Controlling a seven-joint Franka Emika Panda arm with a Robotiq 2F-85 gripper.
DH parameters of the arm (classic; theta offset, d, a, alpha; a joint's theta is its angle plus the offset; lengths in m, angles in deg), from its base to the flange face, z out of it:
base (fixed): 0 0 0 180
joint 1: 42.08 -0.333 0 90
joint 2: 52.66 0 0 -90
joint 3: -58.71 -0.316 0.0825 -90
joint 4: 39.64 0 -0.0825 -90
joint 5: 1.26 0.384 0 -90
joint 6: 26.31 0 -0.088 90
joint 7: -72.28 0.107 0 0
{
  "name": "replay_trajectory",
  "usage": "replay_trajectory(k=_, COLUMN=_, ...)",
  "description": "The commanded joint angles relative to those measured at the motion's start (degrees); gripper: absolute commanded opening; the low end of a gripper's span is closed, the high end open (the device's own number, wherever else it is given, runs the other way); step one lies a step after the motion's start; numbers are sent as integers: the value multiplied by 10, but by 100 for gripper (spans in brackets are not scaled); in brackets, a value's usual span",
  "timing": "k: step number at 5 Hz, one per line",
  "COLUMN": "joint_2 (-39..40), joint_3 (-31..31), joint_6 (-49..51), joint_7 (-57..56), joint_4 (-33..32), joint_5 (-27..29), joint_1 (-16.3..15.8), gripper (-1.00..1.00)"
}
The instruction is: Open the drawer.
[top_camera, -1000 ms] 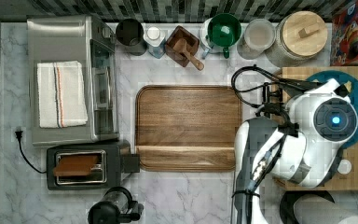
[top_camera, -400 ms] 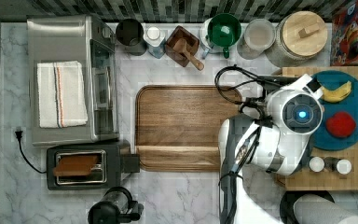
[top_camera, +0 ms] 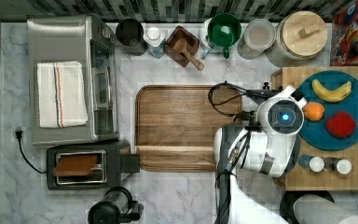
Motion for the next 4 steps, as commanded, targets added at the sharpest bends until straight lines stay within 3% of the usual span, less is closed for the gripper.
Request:
replay_trajectory(k=1, joint_2=23, joint_3=11, joint_6=-70, joint_7=73, joint_4=-18, joint_5=-72, joint_1=-9, gripper=100)
replay_trajectory(k=2, joint_2=34, joint_3=-4, joint_6=-53, joint_7=22, joint_4=6, joint_5=-34, joint_1=5, gripper=100)
replay_trajectory(k=4, joint_2=51, joint_3=-30, joint_6=-26, joint_7=51, joint_4=33, joint_5=12, joint_1=-13, gripper=100)
